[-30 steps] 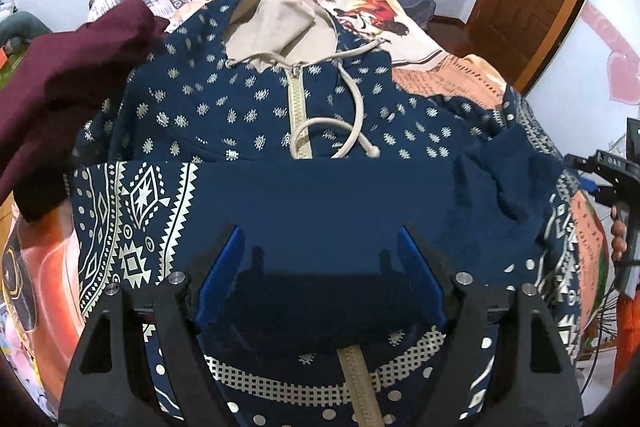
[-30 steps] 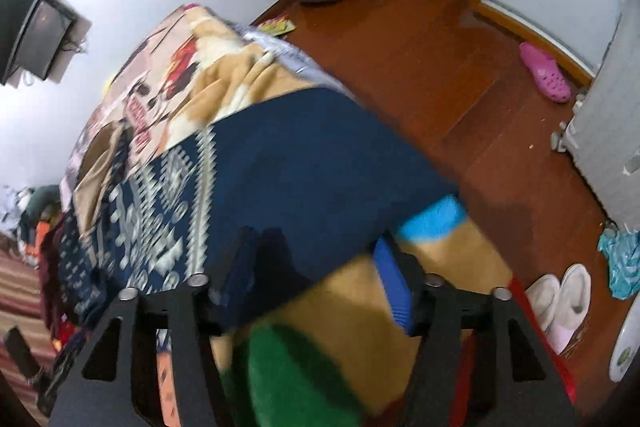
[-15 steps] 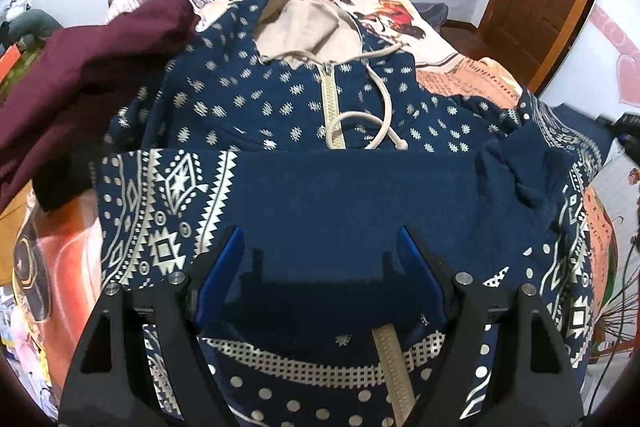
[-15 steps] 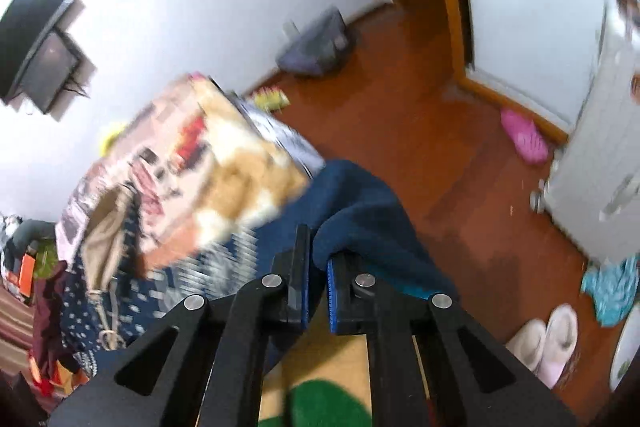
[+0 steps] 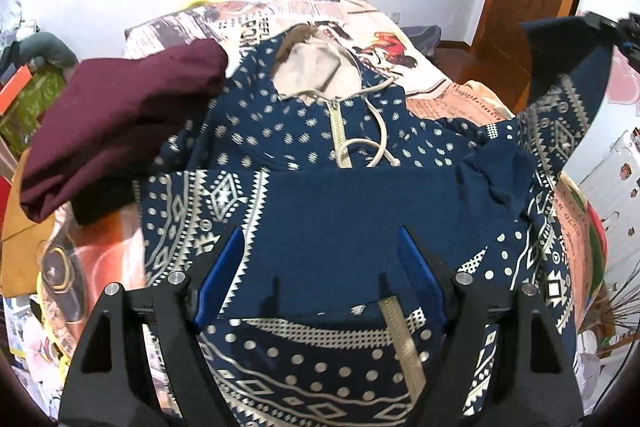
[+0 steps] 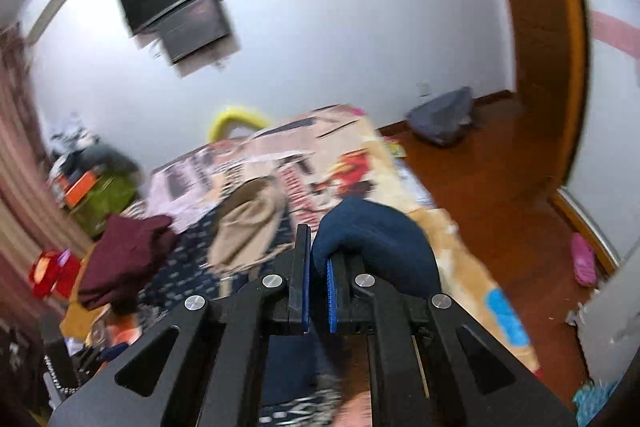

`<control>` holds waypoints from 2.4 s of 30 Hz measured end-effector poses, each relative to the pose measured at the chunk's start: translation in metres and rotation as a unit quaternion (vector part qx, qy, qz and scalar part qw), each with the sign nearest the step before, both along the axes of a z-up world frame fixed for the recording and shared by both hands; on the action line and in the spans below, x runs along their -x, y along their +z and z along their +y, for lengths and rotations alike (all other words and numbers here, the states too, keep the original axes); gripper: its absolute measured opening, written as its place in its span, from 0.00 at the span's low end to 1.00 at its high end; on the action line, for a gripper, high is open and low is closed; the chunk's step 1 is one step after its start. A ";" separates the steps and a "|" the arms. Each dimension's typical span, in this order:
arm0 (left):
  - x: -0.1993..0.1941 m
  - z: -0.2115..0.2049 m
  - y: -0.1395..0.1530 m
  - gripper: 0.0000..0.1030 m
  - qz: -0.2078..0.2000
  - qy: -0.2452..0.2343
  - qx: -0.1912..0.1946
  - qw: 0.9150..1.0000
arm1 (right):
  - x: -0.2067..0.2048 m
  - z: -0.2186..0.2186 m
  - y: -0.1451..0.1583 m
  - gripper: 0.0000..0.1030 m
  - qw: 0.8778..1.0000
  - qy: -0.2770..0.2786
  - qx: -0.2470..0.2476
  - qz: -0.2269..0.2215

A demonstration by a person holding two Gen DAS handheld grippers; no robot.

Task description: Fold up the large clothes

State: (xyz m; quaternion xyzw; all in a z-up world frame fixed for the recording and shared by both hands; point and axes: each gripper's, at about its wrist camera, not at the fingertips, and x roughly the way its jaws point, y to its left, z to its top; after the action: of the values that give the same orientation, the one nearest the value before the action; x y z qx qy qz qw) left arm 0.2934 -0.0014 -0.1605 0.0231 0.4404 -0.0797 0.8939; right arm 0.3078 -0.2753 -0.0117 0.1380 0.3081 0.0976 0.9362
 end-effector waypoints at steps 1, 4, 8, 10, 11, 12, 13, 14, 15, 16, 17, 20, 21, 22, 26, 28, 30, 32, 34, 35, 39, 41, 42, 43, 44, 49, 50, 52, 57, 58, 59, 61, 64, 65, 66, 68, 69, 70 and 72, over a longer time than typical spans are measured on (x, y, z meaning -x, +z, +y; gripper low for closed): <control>0.002 0.002 0.002 0.75 -0.003 0.001 -0.001 1.000 | -0.001 0.009 -0.003 0.05 1.000 0.014 -0.002 0.006; 0.009 0.009 0.004 0.76 -0.008 0.003 -0.007 1.000 | -0.004 0.043 -0.021 0.05 0.998 0.053 0.005 0.030; 0.018 0.018 0.002 0.76 -0.008 0.005 -0.018 1.000 | -0.007 0.083 -0.066 0.05 0.991 0.099 0.030 0.089; 0.021 0.021 -0.001 0.76 -0.004 0.005 -0.019 1.000 | -0.008 0.099 -0.094 0.06 0.984 0.117 0.046 0.126; 0.023 0.022 -0.002 0.76 -0.002 0.004 -0.020 1.000 | -0.005 0.103 -0.106 0.06 0.980 0.124 0.051 0.144; 0.025 0.023 -0.004 0.76 0.000 0.004 -0.021 1.000 | -0.005 0.108 -0.119 0.06 0.976 0.131 0.058 0.161; 0.026 0.024 -0.005 0.76 0.002 0.004 -0.022 1.000 | -0.003 0.111 -0.127 0.07 0.974 0.135 0.066 0.173; 0.027 0.024 -0.007 0.76 0.004 0.004 -0.023 1.000 | -0.001 0.114 -0.134 0.09 0.971 0.135 0.074 0.181; 0.028 0.024 -0.009 0.76 0.006 0.004 -0.023 1.000 | 0.001 0.115 -0.140 0.10 0.969 0.136 0.082 0.189; 0.029 0.024 -0.011 0.76 0.008 0.003 -0.023 1.000 | 0.003 0.115 -0.143 0.10 0.967 0.137 0.088 0.196; 0.029 0.024 -0.013 0.76 0.011 0.003 -0.023 1.000 | 0.005 0.114 -0.144 0.11 0.965 0.138 0.090 0.203; 0.027 0.020 -0.015 0.76 0.016 0.002 -0.023 1.000 | 0.009 0.104 -0.135 0.20 0.962 0.148 0.071 0.217; 0.025 0.017 -0.015 0.76 0.017 0.000 -0.023 1.000 | 0.012 0.099 -0.131 0.22 0.964 0.149 0.065 0.213; 0.023 0.015 -0.014 0.76 0.016 -0.003 -0.023 1.000 | 0.015 0.093 -0.125 0.25 0.966 0.146 0.064 0.204; 0.012 -0.007 0.001 0.76 0.003 -0.022 -0.025 0.999 | 0.026 0.066 -0.102 0.44 0.978 0.119 0.066 0.158; 0.004 -0.025 0.013 0.76 -0.011 -0.038 -0.030 0.999 | 0.031 0.043 -0.091 0.44 0.984 0.093 0.066 0.136; -0.005 -0.050 0.027 0.76 -0.027 -0.060 -0.035 0.997 | 0.033 0.020 -0.084 0.44 0.987 0.068 0.064 0.128; -0.011 -0.071 0.038 0.76 -0.037 -0.081 -0.034 0.995 | 0.035 -0.001 -0.082 0.44 0.990 0.041 0.063 0.123; -0.020 -0.099 0.046 0.80 -0.042 -0.111 -0.026 0.993 | 0.036 -0.020 -0.083 0.44 0.990 0.014 0.065 0.123; -0.024 -0.110 0.048 0.80 -0.042 -0.122 -0.023 0.991 | 0.037 -0.029 -0.084 0.44 0.990 0.003 0.065 0.124; -0.042 -0.166 0.046 0.80 -0.032 -0.171 -0.024 0.984 | 0.038 -0.058 -0.093 0.44 0.989 -0.028 0.051 0.133; -0.052 -0.193 0.039 0.80 -0.024 -0.191 -0.030 0.981 | 0.039 -0.069 -0.100 0.44 0.988 -0.037 0.041 0.142; -0.057 -0.205 0.034 0.80 -0.017 -0.201 -0.032 0.979 | 0.039 -0.073 -0.102 0.44 0.988 -0.039 0.038 0.145; -0.062 -0.218 0.027 0.80 -0.007 -0.210 -0.036 0.977 | 0.039 -0.077 -0.105 0.44 0.988 -0.042 0.036 0.147; -0.065 -0.228 0.022 0.80 0.001 -0.217 -0.040 0.975 | 0.039 -0.079 -0.108 0.45 0.987 -0.044 0.035 0.150; -0.080 -0.273 -0.017 0.80 0.049 -0.268 -0.082 0.959 | 0.037 -0.089 -0.119 0.45 0.986 -0.045 0.027 0.161; -0.081 -0.279 -0.023 0.80 0.049 -0.271 -0.097 0.956 | 0.037 -0.089 -0.120 0.45 0.985 -0.045 0.026 0.162; -0.084 -0.287 -0.035 0.79 0.050 -0.273 -0.125 0.952 | 0.036 -0.090 -0.123 0.45 0.985 -0.043 0.027 0.163; -0.096 -0.273 -0.026 0.37 0.044 -0.244 -0.075 0.966 | 0.034 -0.082 -0.128 0.45 0.985 -0.030 0.039 0.168; -0.098 -0.268 -0.022 0.31 0.044 -0.238 -0.059 0.969 | 0.033 -0.080 -0.128 0.45 0.985 -0.027 0.041 0.168; -0.101 -0.261 -0.015 0.20 0.045 -0.229 -0.038 0.972 | 0.032 -0.077 -0.128 0.45 0.985 -0.022 0.042 0.168; -0.106 -0.250 -0.002 0.10 0.042 -0.215 -0.007 0.976 | 0.029 -0.070 -0.126 0.45 0.985 -0.015 0.041 0.167; -0.108 -0.226 0.020 0.08 0.025 -0.193 0.026 0.981 | 0.025 -0.060 -0.118 0.45 0.987 -0.002 0.031 0.159; -0.108 -0.218 0.028 0.08 0.015 -0.184 0.031 0.982 | 0.023 -0.056 -0.116 0.45 0.987 0.003 0.026 0.156; -0.106 -0.204 0.039 0.08 0.002 -0.172 0.040 0.984 | 0.021 -0.050 -0.111 0.45 0.988 0.012 0.017 0.152; -0.103 -0.184 0.053 0.08 -0.013 -0.154 0.055 0.987 | 0.015 -0.038 -0.107 0.45 0.989 0.028 0.009 0.146; -0.100 -0.168 0.061 0.08 -0.022 -0.141 0.064 0.988 | 0.012 -0.033 -0.106 0.45 0.989 0.032 0.009 0.145; -0.098 -0.158 0.065 0.08 -0.027 -0.136 0.070 0.988 | 0.008 -0.027 -0.106 0.45 0.989 0.036 0.008 0.146; -0.091 -0.136 0.071 0.08 -0.041 -0.124 0.072 0.989 | 0.000 -0.015 -0.109 0.45 0.987 0.047 -0.001 0.151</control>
State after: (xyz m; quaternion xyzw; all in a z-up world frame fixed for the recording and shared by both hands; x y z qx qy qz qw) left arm 0.3845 -0.1375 -0.0890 0.0158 0.3903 -0.2205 0.8937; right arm 0.3073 -0.2898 -0.1207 0.1374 0.4524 0.1200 0.8730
